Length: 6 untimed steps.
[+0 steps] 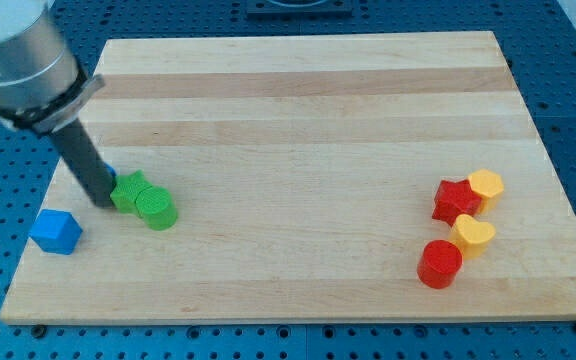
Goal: Place green circle bottom left of the green star
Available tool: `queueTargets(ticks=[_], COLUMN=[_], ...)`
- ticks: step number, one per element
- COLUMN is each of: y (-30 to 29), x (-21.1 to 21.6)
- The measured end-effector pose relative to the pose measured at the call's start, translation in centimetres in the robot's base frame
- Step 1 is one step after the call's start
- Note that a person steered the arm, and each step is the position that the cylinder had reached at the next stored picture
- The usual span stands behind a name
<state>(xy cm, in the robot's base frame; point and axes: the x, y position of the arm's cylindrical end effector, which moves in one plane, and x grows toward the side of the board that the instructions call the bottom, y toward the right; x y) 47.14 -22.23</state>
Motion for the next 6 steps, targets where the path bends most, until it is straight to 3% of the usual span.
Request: queueTargets(ticks=[1, 2, 3, 4, 6], y=[-0.5, 7.4, 11.3, 11.1, 4.4], x=[-7.0, -6.2, 1.0, 4.1, 4.2])
